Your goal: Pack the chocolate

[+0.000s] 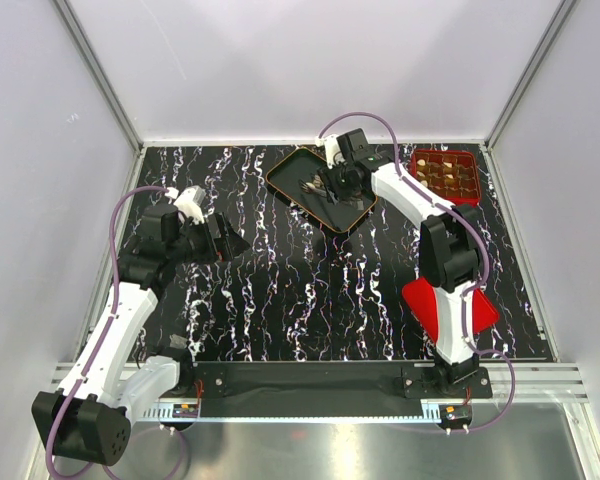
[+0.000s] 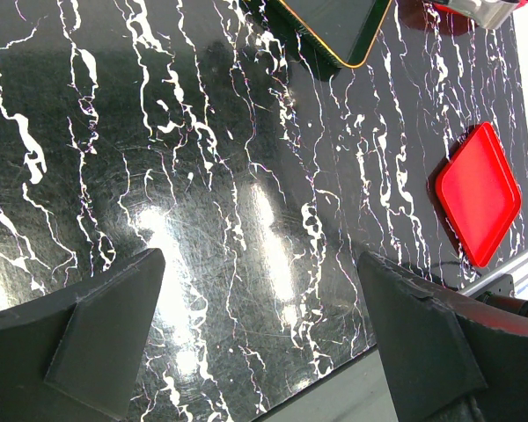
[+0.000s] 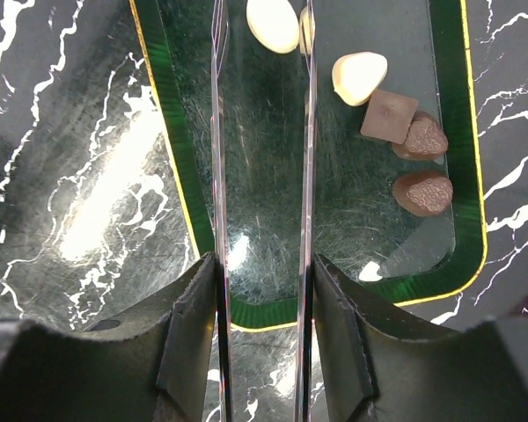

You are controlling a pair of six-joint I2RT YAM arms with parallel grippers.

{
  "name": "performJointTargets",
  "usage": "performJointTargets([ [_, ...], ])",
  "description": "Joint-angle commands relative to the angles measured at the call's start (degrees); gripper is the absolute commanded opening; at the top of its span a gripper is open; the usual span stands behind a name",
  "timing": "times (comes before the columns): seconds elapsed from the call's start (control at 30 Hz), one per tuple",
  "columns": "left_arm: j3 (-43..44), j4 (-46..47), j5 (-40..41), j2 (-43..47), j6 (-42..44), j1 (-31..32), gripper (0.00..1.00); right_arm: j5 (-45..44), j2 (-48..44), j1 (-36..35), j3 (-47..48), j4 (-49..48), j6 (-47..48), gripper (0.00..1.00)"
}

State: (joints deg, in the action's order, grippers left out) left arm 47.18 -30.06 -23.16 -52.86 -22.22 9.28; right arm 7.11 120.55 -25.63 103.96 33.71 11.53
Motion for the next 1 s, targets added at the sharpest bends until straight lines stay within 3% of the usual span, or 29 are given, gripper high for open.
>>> performJointTargets([
  [0.0, 0.55, 1.94, 0.57, 0.3, 1.12, -0.14, 0.99, 0.45, 0.56, -0.83, 0.63, -2.87, 2.27, 0.52],
  [0.67, 0.46, 1.76, 0.48, 0.65, 1.12, -0.14, 0.99, 0.0, 3.46, -0.92, 2.21, -1.55, 2.45, 0.49],
  [0.8, 0.37, 1.76, 0.57, 0.57, 1.12, -0.14, 0.99, -0.35, 3.46, -1.0, 2.65, -0.67, 2.09, 0.4],
  [0.97, 0.46, 1.76, 0.31, 0.39, 1.12, -0.14, 0.99, -4.81, -0.22, -1.0, 0.89, -0.49, 1.3, 0.38],
])
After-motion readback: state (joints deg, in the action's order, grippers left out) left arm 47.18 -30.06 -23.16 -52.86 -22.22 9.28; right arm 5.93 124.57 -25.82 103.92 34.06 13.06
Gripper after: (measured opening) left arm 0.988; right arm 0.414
